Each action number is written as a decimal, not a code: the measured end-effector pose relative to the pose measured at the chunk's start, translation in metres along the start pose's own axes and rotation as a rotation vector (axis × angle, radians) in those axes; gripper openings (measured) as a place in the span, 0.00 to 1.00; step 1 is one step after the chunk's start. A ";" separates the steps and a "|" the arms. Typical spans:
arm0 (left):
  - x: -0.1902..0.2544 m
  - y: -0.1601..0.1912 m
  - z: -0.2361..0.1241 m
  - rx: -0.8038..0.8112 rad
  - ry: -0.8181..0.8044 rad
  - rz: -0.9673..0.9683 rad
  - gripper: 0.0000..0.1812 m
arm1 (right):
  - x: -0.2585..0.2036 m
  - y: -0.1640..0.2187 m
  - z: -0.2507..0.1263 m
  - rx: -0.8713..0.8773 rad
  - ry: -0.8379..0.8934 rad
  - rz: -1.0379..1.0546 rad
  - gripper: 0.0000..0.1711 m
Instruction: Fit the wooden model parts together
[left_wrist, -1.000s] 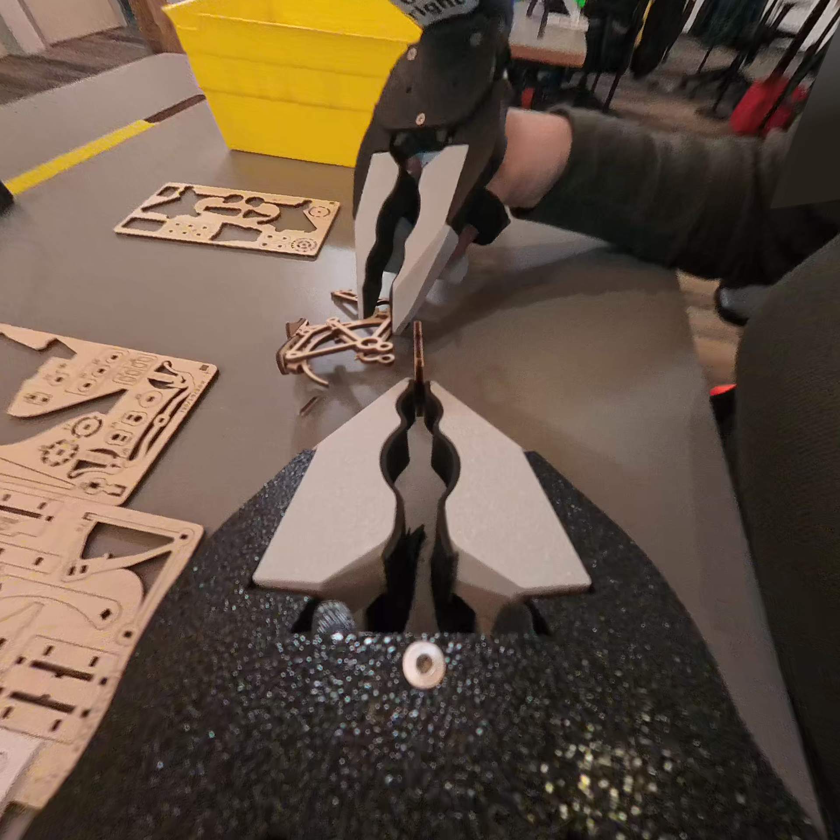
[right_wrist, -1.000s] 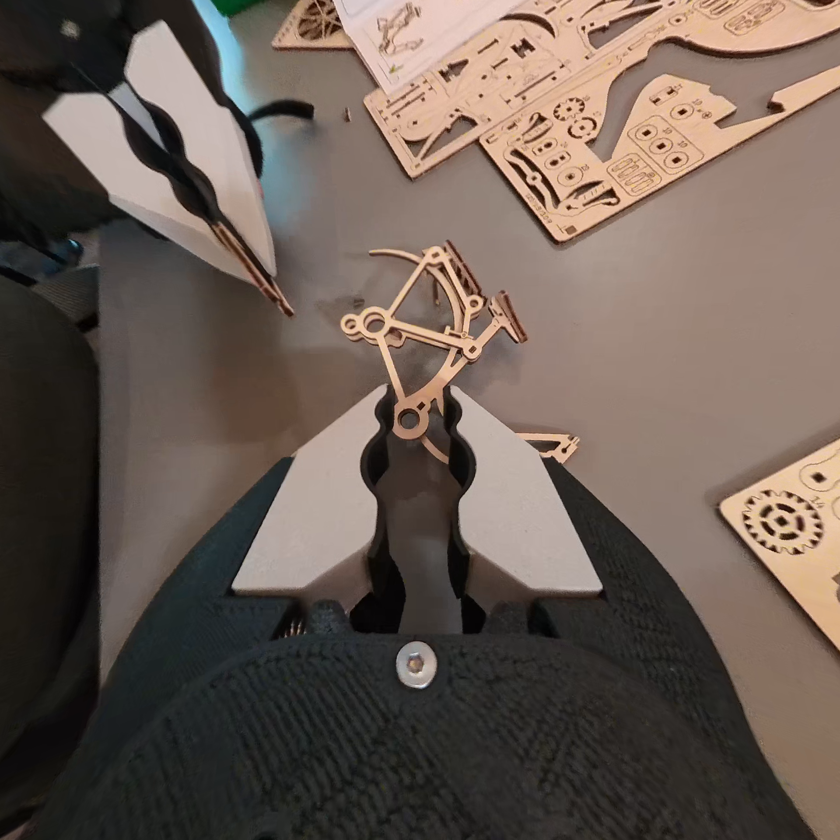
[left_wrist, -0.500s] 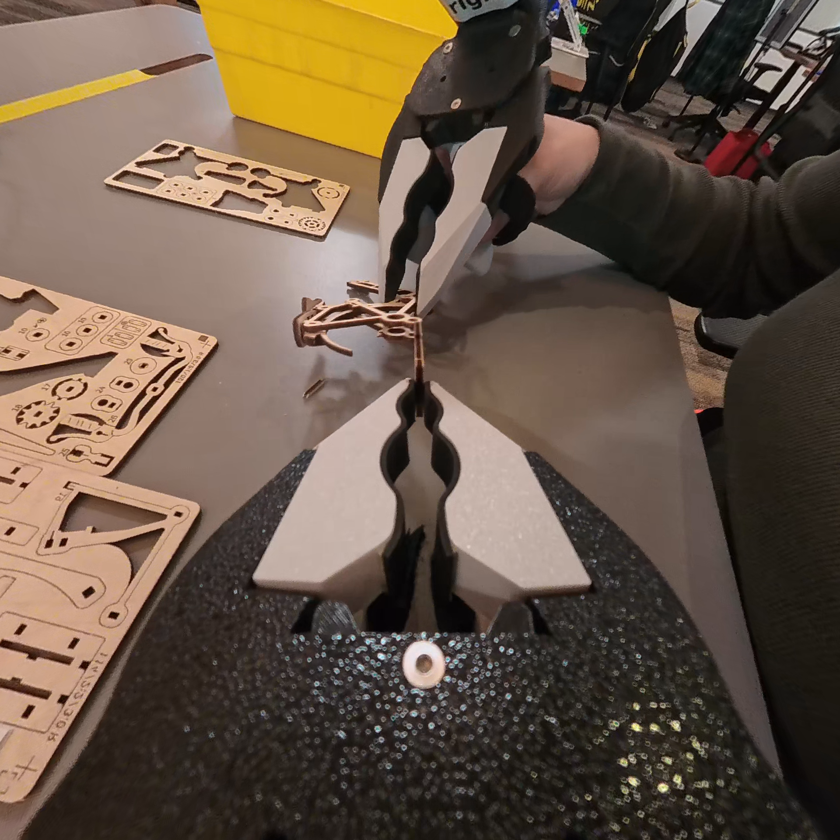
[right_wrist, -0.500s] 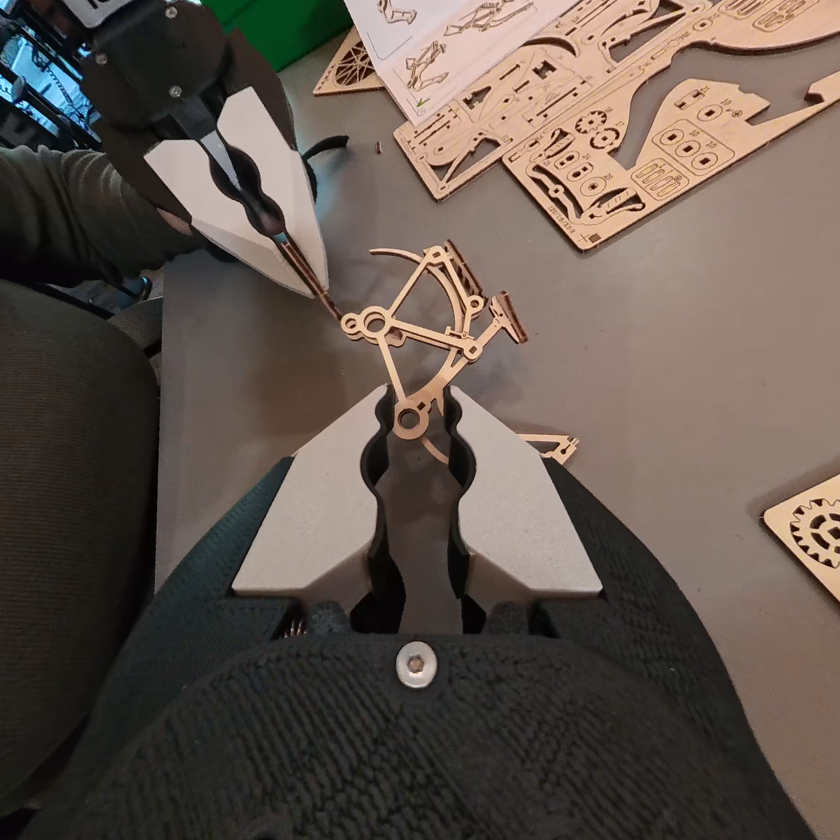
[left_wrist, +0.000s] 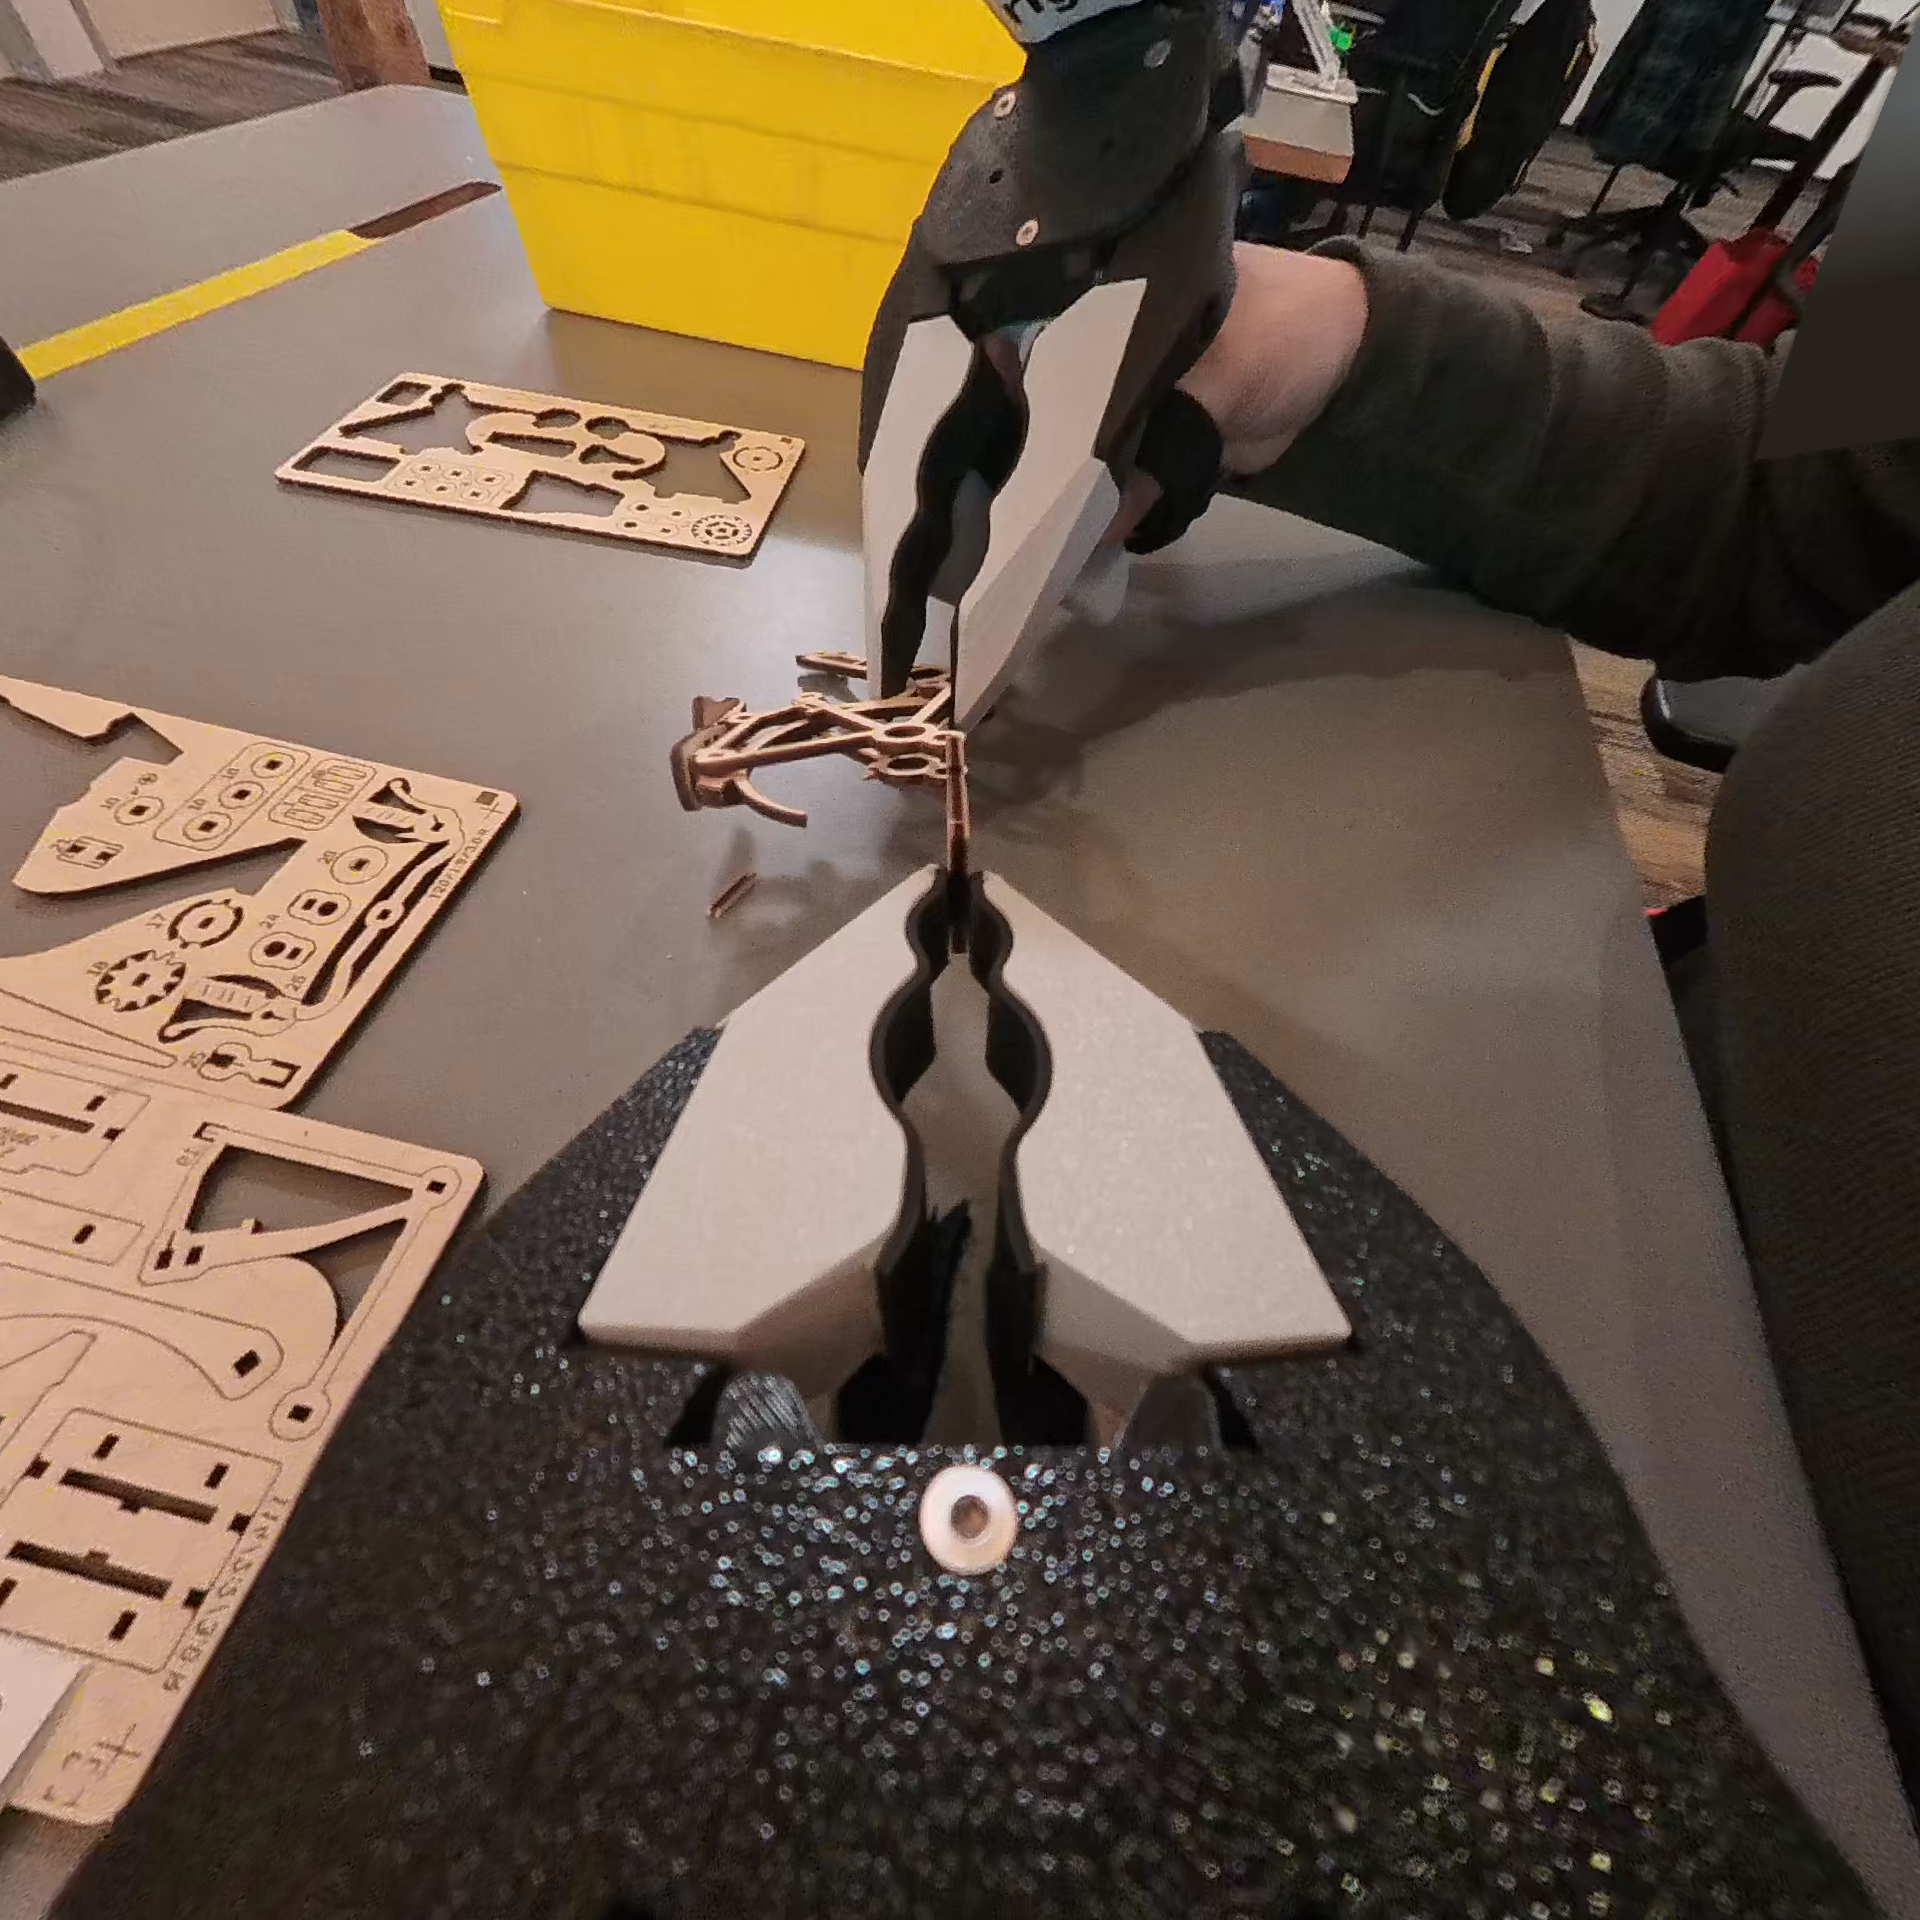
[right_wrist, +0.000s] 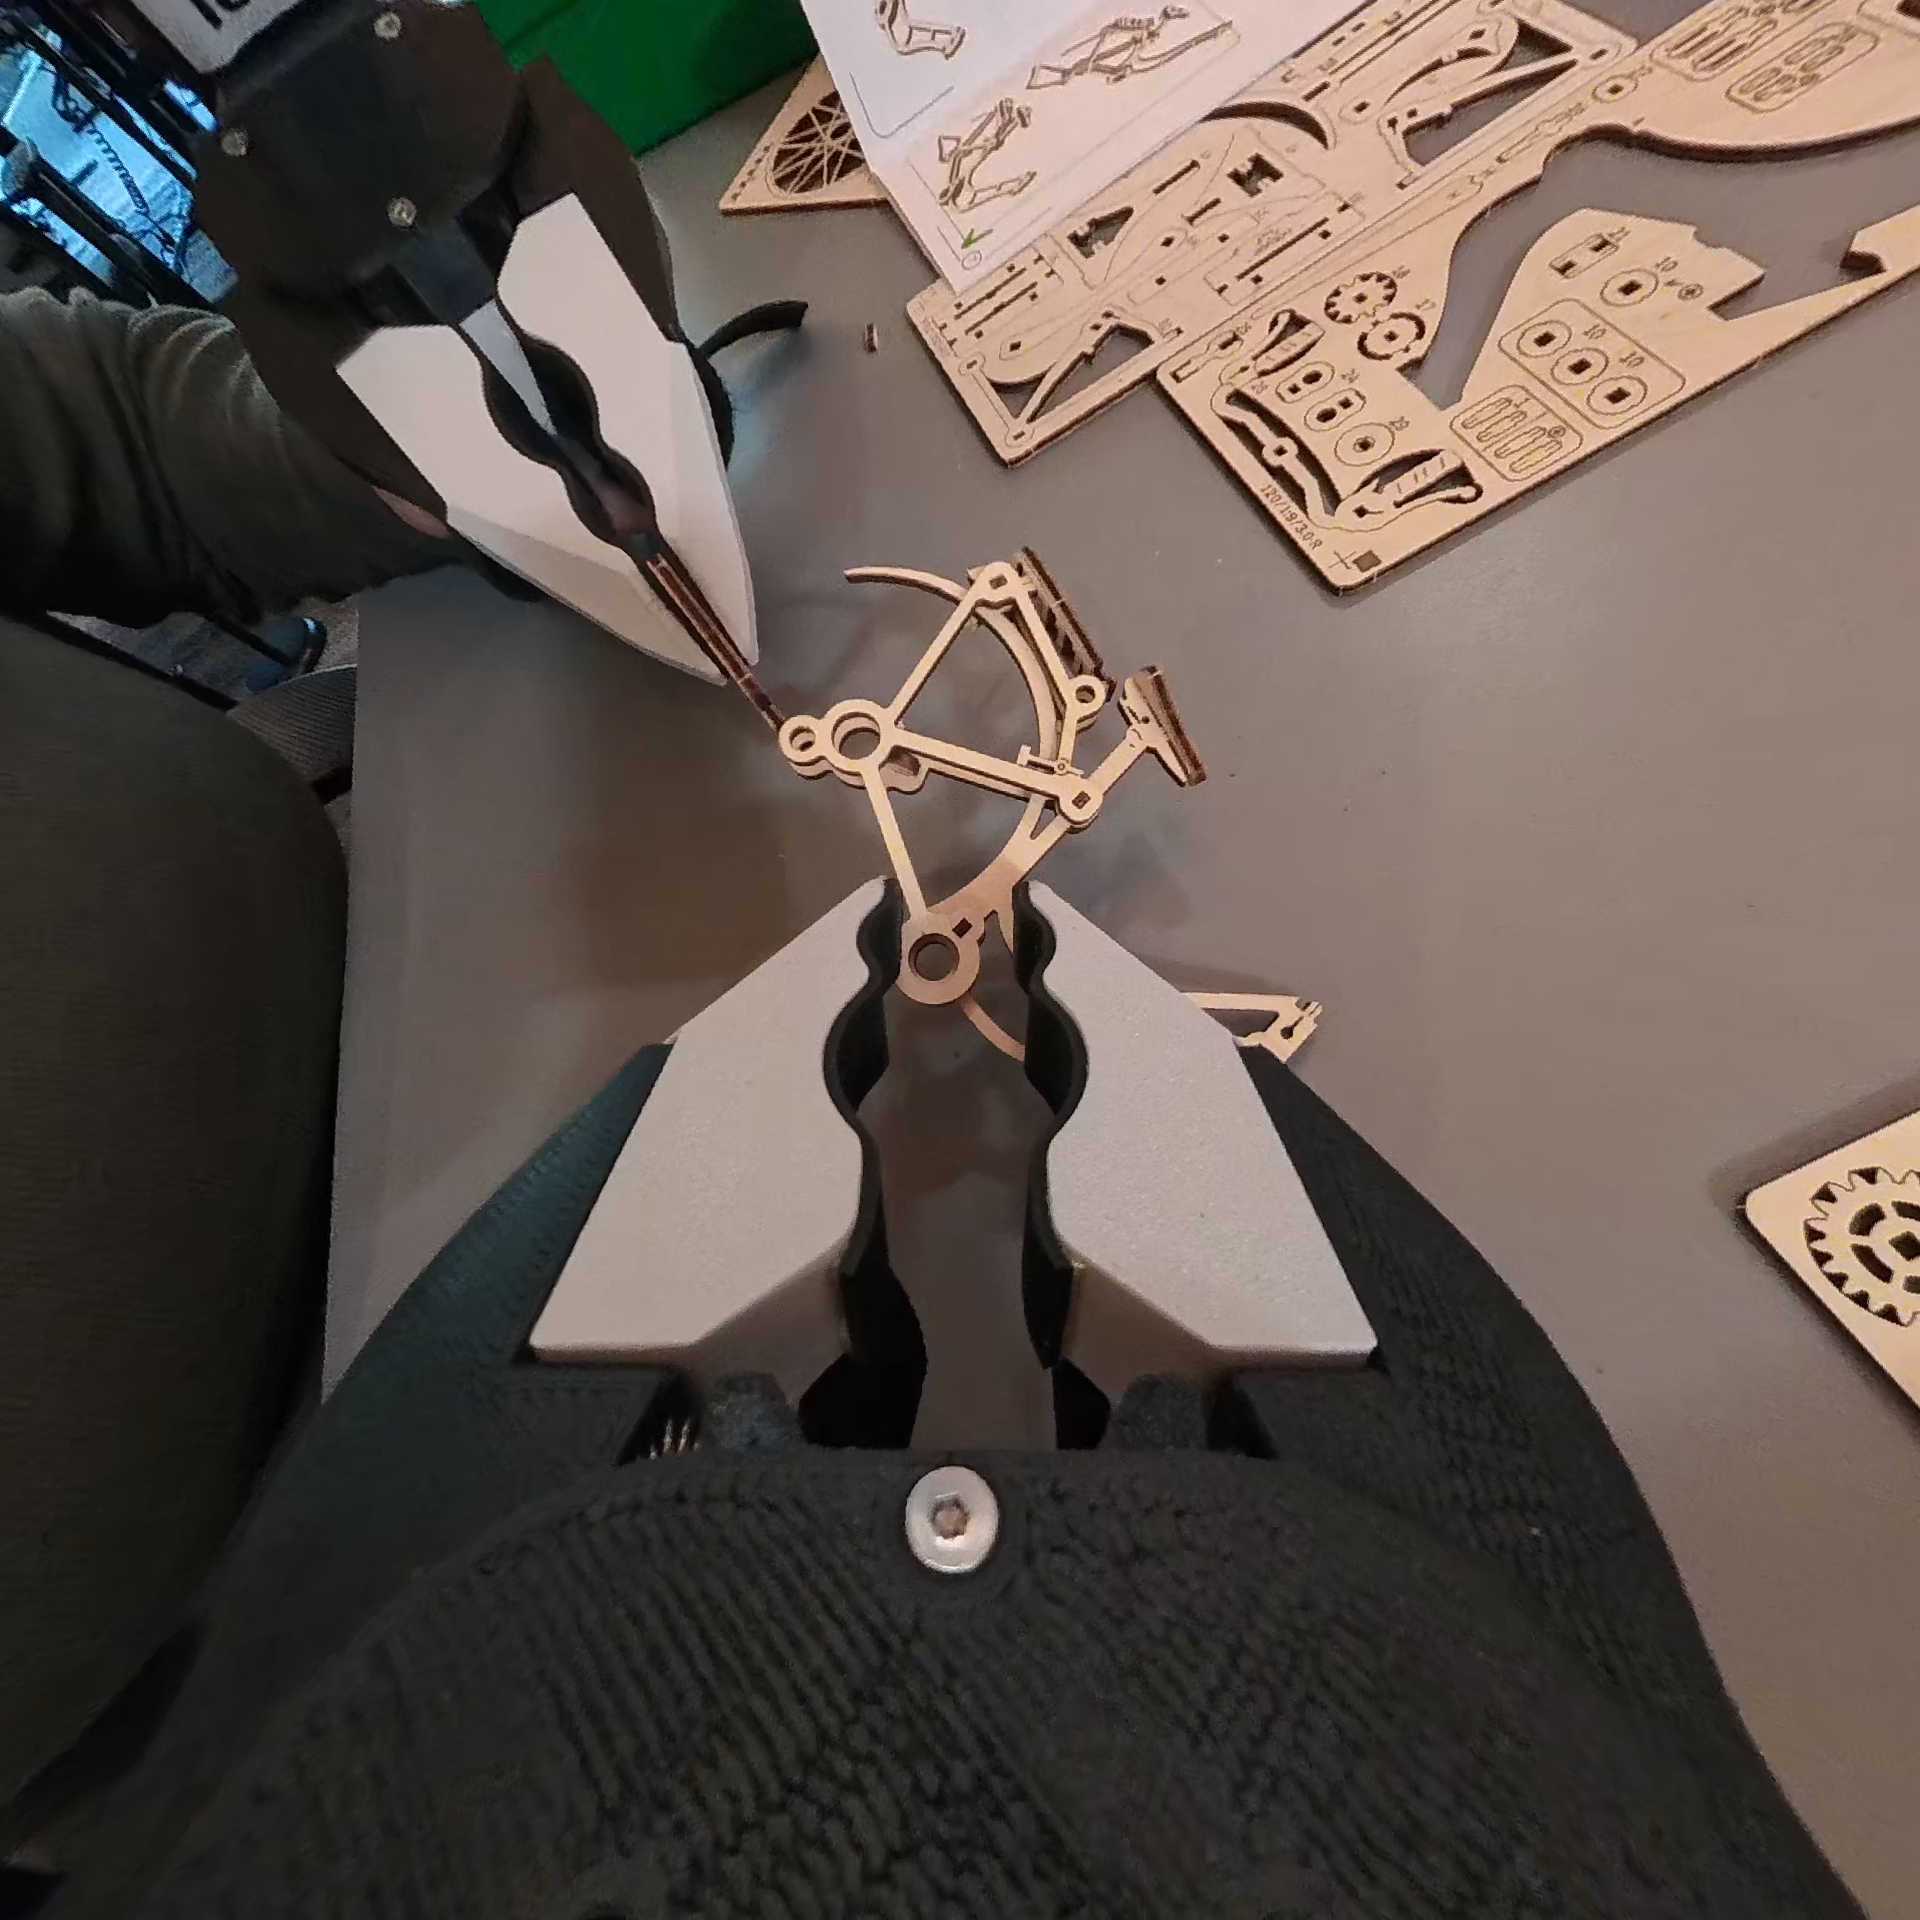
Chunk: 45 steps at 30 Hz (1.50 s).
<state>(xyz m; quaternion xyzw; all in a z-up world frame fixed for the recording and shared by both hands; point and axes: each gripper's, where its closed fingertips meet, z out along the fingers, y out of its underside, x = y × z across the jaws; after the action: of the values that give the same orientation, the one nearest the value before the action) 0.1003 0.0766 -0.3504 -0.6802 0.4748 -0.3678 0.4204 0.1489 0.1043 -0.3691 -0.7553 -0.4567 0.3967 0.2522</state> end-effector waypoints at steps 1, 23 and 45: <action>0.001 -0.001 0.000 0.007 0.003 0.009 0.00 | 0.000 0.000 0.000 0.003 0.001 -0.004 0.11; 0.001 -0.002 0.000 0.016 -0.038 0.086 0.00 | 0.002 -0.002 -0.002 0.016 0.025 -0.051 0.11; -0.003 0.000 0.000 -0.021 -0.109 0.228 0.00 | 0.002 -0.007 -0.010 0.041 0.026 -0.058 0.11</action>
<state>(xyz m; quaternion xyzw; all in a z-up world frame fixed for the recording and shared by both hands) 0.0996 0.0792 -0.3502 -0.6451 0.5293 -0.2749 0.4775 0.1541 0.1093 -0.3595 -0.7417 -0.4667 0.3886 0.2847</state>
